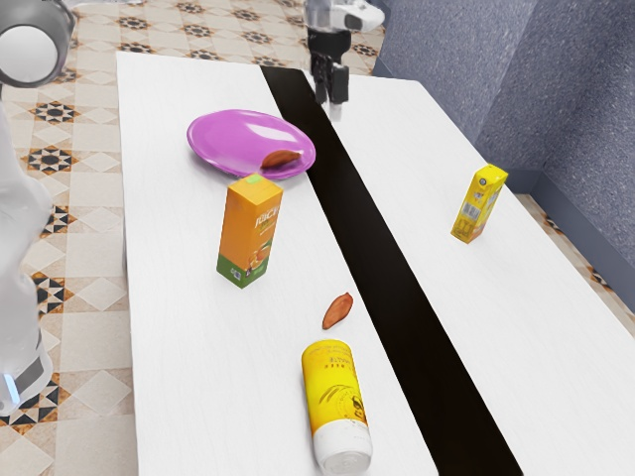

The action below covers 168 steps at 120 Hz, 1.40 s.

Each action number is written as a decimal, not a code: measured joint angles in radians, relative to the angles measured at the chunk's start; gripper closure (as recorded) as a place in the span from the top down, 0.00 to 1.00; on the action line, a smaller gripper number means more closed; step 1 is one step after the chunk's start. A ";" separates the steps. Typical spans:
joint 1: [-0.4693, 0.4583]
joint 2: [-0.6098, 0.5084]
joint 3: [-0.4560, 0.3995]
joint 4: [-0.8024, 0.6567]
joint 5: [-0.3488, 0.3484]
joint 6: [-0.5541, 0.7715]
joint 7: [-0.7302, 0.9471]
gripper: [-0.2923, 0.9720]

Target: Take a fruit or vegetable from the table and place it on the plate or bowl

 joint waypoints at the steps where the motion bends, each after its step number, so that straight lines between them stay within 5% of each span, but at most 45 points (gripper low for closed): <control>1: -0.014 -0.002 -0.009 -0.003 0.003 -0.006 -0.011 0.76; 18: -0.134 0.009 -0.065 -0.048 0.036 -0.086 -0.203 0.77; 76: -0.130 0.109 -0.049 -0.174 -0.006 0.061 -0.610 0.77; 94: -0.221 0.104 0.041 0.228 0.047 -0.031 -0.699 0.77; 144: 0.111 0.159 0.058 0.325 0.065 -0.132 -0.846 0.77; 168: 0.093 0.159 0.058 0.325 0.065 -0.139 -0.888 0.77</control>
